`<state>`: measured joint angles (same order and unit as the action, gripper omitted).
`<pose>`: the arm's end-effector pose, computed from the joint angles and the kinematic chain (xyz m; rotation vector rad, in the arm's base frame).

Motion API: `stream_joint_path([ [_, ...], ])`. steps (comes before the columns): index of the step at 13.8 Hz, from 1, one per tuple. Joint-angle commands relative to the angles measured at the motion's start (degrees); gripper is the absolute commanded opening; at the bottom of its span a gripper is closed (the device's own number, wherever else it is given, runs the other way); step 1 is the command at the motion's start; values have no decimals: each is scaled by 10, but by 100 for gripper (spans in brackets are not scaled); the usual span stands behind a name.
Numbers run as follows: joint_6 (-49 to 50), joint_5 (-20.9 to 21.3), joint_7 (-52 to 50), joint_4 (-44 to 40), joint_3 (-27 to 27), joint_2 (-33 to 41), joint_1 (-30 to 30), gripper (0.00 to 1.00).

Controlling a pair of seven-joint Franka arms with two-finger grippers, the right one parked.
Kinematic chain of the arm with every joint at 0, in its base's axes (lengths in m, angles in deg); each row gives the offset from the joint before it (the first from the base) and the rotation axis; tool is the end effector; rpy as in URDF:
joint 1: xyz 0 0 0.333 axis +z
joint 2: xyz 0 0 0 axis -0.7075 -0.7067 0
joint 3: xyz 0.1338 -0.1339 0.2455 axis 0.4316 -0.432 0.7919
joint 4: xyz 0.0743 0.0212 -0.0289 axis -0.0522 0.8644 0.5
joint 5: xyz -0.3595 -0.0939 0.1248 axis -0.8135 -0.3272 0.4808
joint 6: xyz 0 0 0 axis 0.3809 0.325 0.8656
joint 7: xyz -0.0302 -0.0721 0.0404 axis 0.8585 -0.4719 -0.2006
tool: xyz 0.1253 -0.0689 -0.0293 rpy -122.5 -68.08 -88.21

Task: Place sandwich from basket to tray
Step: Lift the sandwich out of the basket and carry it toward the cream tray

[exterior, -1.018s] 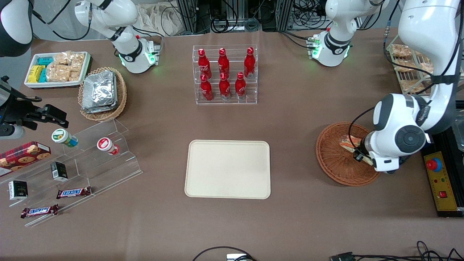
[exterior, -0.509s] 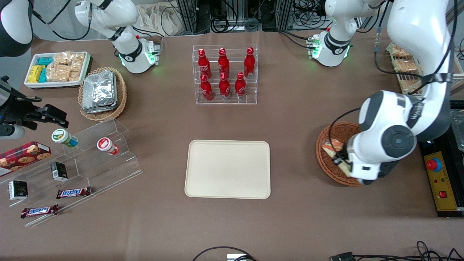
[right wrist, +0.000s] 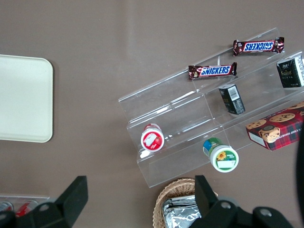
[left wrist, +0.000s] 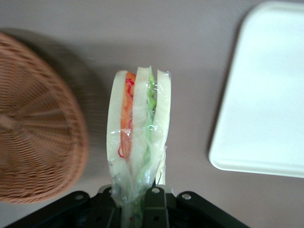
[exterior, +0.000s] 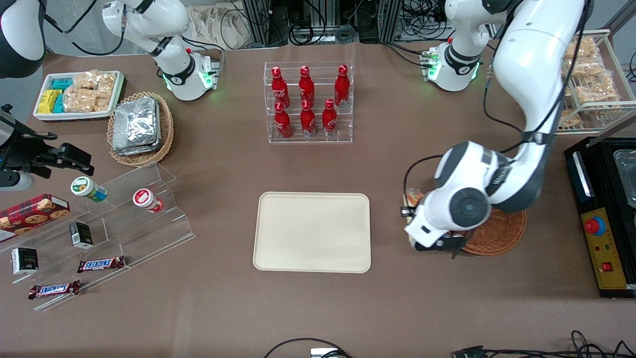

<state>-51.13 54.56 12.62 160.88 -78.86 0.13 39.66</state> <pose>0.6164 -0.2771 0.2818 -3.0947 -0.0398 0.4139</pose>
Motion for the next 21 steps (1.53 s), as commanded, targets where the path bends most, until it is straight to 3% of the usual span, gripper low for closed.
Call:
stream_joint_path([
  [1, -24, -8, 0, -22, 3, -31, -47, 5],
  [5, -145, 1, -16, -6, 4, -74, -84, 5],
  [15, -193, 6, -35, -7, 7, -98, -95, 8],
  [16, -193, 6, -35, -7, 7, -98, -96, 12],
  [18, -193, 6, -35, -8, 7, -99, -96, 38],
  [20, -193, 6, -35, -8, 7, -99, -95, 50],
  [21, -193, 5, -36, -9, 7, -98, -95, 66],
])
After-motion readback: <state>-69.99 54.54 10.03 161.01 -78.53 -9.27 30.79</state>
